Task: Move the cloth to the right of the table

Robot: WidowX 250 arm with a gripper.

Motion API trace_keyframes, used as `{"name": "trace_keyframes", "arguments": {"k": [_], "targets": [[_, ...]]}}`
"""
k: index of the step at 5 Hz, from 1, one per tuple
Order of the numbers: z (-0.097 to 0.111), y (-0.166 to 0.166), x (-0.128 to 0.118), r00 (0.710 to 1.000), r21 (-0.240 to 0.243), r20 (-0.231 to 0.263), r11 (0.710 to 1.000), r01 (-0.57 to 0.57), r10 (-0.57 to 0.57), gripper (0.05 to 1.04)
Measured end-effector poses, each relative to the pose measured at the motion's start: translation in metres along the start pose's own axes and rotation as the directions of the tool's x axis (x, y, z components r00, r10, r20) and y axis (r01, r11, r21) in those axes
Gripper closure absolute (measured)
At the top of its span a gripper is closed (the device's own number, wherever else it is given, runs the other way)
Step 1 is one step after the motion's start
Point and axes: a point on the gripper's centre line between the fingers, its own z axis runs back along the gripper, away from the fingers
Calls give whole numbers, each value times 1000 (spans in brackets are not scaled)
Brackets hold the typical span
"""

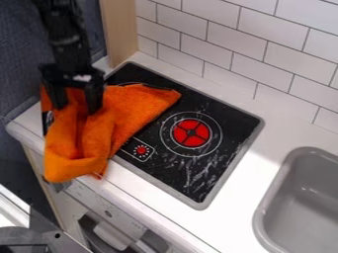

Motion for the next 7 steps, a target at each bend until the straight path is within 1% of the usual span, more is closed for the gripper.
{"name": "trace_keyframes", "arguments": {"k": [1,2,3,4,5,6,7], "targets": [[24,-12,9,998,-11,48,999,30,-30,85],[42,-25,13,996,3,68,998,63,-63,85],[59,-44,14,993,23,66,995,98,-99,85],[64,-70,8,989,21,24,989,144,-144,85],[70,-110,0,975,6,37,976,217,-218,85],[70,-147,-11,963,-56,6,962,268,-269,85],[68,-182,-24,947,-68,-7,945,321,-322,85]]}}
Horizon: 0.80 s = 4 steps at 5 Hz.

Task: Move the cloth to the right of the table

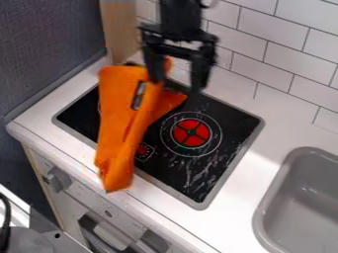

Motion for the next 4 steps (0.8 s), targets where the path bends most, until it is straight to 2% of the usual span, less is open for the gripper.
{"name": "trace_keyframes", "arguments": {"k": [1,2,3,4], "targets": [[-8,-27,0,999,-38,-1,999,32,-32,85],[-25,-44,1,996,-72,-42,995,74,-77,85],[-50,-46,4,993,-76,-71,993,91,-96,85],[-78,-45,4,985,-23,-73,988,155,-156,85]]}}
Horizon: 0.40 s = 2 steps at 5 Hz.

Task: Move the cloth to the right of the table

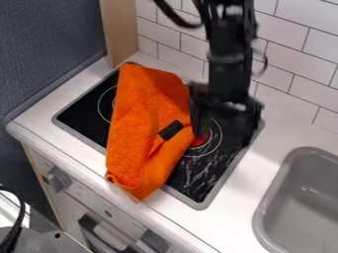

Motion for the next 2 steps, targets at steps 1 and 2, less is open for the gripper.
{"name": "trace_keyframes", "arguments": {"k": [1,2], "targets": [[-2,-7,0,1000,60,-8,998,28,-28,85],[5,-13,3,999,54,33,998,37,-39,85]]}}
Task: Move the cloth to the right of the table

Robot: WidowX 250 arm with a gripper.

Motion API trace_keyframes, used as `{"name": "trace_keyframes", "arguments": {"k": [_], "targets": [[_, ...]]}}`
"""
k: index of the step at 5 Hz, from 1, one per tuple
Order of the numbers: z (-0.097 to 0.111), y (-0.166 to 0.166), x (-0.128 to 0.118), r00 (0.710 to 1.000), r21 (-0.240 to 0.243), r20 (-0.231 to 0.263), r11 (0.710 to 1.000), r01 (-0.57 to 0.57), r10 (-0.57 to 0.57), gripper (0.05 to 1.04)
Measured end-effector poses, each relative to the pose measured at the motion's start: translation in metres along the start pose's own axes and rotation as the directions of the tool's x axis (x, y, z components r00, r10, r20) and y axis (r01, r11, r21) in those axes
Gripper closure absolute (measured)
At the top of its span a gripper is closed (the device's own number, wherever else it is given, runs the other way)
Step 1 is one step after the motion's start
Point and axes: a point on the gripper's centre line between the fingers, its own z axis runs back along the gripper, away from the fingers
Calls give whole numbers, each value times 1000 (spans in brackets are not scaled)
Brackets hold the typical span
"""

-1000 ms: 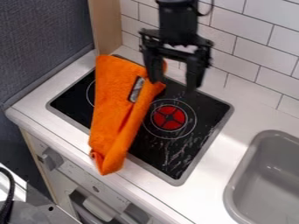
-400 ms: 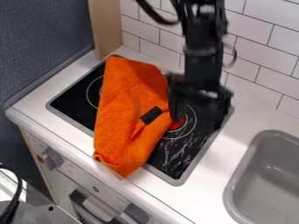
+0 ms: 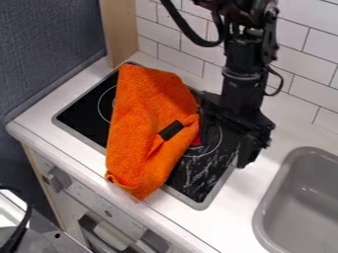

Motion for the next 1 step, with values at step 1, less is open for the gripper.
{"name": "trace_keyframes", "arguments": {"k": [1], "targets": [[9,-8,2,997,17,69,999,-48,47,85]]}}
